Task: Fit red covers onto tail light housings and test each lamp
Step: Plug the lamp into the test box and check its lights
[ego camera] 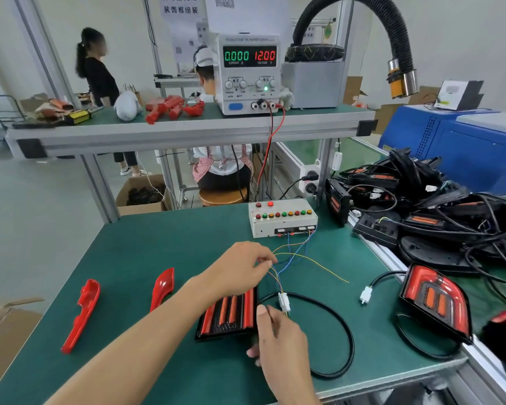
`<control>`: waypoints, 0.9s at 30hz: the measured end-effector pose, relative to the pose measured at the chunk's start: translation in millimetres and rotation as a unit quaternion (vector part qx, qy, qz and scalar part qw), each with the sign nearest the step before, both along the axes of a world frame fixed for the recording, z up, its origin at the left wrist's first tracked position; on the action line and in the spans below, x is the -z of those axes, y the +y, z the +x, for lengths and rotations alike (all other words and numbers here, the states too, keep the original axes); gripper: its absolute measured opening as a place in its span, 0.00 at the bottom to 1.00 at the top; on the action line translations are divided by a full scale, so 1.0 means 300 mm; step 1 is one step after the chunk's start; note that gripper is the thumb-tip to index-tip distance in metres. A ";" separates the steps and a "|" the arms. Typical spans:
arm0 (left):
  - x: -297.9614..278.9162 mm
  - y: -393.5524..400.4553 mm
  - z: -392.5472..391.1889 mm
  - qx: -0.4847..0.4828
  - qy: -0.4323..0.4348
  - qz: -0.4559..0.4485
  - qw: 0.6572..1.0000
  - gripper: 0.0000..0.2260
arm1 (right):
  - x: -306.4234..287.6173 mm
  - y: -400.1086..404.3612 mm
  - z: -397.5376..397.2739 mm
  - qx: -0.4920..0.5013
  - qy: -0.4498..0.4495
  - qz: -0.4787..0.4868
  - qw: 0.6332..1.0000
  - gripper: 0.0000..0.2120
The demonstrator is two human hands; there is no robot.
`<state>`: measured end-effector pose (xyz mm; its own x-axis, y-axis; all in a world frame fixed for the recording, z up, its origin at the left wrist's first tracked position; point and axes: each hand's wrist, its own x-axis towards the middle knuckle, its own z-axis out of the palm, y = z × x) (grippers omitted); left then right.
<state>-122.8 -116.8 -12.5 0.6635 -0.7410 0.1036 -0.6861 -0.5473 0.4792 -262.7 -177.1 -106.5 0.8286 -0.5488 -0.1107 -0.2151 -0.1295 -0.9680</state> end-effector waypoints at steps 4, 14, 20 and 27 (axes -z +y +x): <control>0.019 0.019 -0.029 -0.037 0.026 -0.012 0.999 0.11 | -0.007 -0.086 -0.032 0.114 0.008 -0.280 0.953 0.10; 0.047 -0.021 -0.127 -0.121 0.091 -0.107 0.983 0.09 | -0.015 -0.243 0.052 -0.027 0.156 -0.296 0.942 0.16; 0.124 -0.061 -0.133 -0.245 0.202 -0.177 0.932 0.15 | -0.089 -0.297 0.055 -0.015 0.013 -0.017 1.000 0.16; 0.083 -0.198 -0.179 -0.214 0.565 -0.332 0.724 0.19 | -0.176 -0.328 0.077 -0.060 0.011 0.209 0.976 0.11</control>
